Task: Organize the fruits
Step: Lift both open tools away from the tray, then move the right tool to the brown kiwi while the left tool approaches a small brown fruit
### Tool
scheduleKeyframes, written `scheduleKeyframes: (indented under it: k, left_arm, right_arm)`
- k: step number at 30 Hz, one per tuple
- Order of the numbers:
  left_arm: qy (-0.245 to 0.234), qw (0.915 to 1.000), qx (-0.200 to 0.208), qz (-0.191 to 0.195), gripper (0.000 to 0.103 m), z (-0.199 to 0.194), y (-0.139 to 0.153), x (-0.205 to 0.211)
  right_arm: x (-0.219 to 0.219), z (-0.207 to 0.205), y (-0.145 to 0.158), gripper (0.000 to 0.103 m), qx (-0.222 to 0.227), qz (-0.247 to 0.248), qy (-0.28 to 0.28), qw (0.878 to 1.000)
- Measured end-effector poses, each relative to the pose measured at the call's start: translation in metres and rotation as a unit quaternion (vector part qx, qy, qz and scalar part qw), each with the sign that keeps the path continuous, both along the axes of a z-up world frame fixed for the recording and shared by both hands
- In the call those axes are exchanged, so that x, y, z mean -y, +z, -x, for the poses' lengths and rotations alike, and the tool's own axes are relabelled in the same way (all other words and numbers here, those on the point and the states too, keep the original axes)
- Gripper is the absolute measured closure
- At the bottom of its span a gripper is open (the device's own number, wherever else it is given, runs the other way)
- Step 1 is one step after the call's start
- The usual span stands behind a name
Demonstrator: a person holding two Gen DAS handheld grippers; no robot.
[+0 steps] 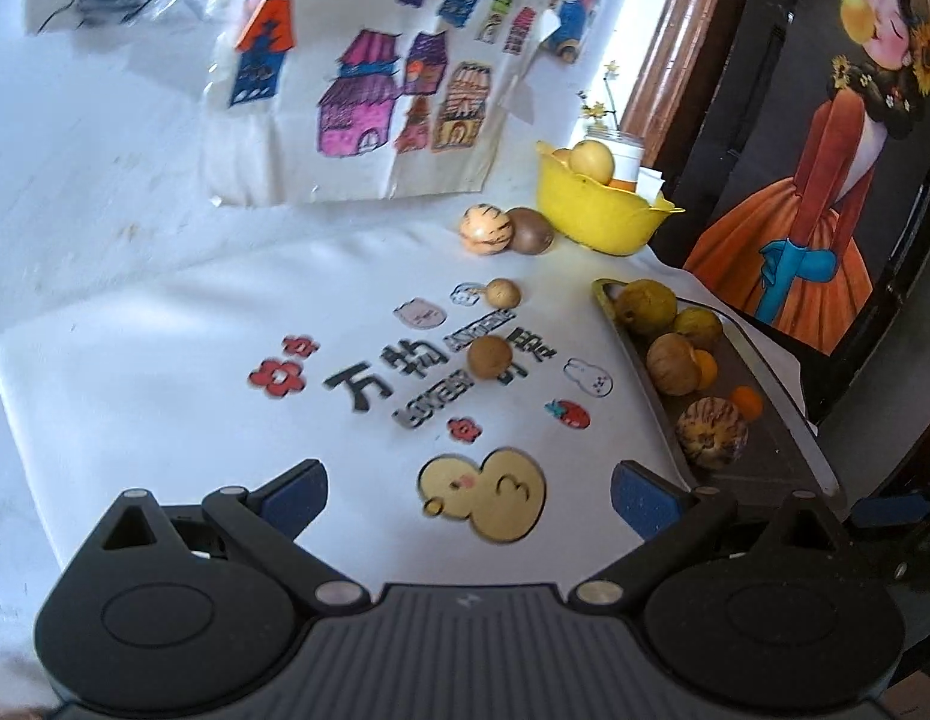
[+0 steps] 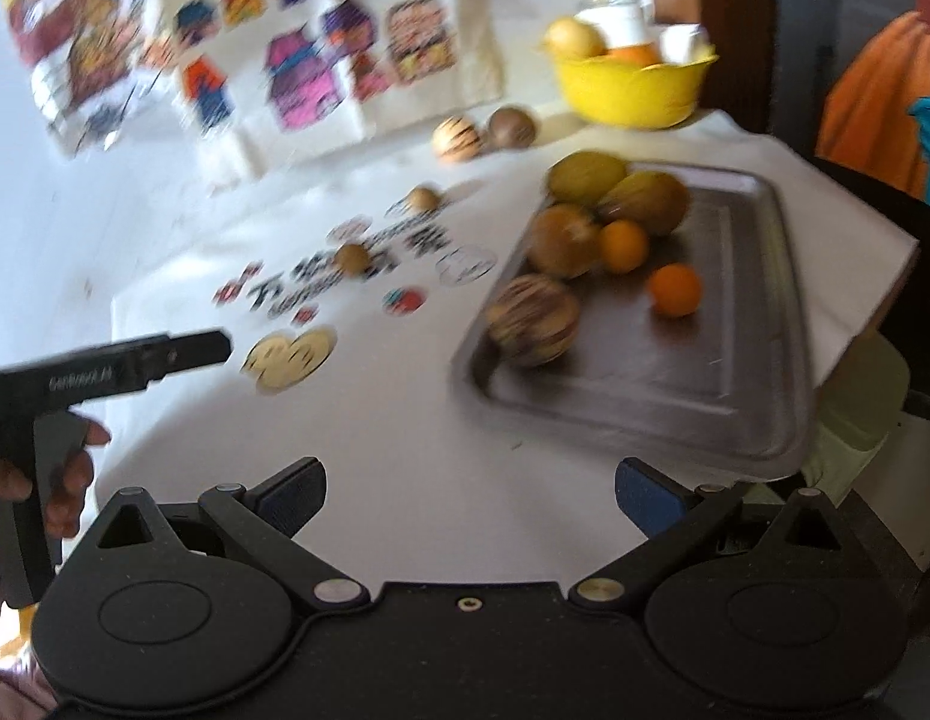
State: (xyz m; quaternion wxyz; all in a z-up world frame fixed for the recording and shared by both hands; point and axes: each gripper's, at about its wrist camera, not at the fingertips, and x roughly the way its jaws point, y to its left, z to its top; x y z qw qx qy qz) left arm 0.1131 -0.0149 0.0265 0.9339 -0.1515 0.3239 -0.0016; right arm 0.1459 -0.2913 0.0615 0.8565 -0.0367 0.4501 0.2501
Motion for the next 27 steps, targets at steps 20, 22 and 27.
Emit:
scheduleKeyframes:
  k: [20, 22, 27]
  left_arm:
    - [-0.004, 0.9999, 0.002, -0.010, 0.000, -0.004, 0.004, -0.032]
    - [-0.009, 0.9998, 0.009, -0.015, 0.000, -0.013, 0.010, -0.030]
    - [-0.033, 0.9989, 0.028, -0.017, 0.000, -0.043, 0.025, -0.023]
  right_arm:
    - [-0.060, -0.028, 0.039, 0.001, -0.015, 0.028, 0.069, 0.997]
    - [-0.063, -0.041, 0.050, 0.001, -0.009, 0.022, 0.071, 0.997]
    - [-0.070, -0.086, 0.068, 0.001, -0.002, 0.006, 0.061, 0.998]
